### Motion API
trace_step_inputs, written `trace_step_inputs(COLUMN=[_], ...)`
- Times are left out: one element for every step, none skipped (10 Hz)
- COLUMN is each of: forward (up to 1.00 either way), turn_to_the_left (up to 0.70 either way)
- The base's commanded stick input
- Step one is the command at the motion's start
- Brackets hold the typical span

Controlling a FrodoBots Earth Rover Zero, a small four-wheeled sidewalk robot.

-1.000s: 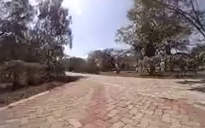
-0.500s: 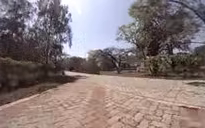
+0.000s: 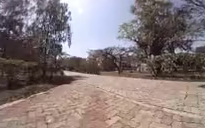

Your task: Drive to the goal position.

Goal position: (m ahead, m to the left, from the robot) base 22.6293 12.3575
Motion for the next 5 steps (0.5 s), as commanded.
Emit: trace_step_inputs(forward=[1.00,1.00,1.00,1.00,1.00], turn_to_the_left=[0.00,0.00,0.00,0.40,0.40])
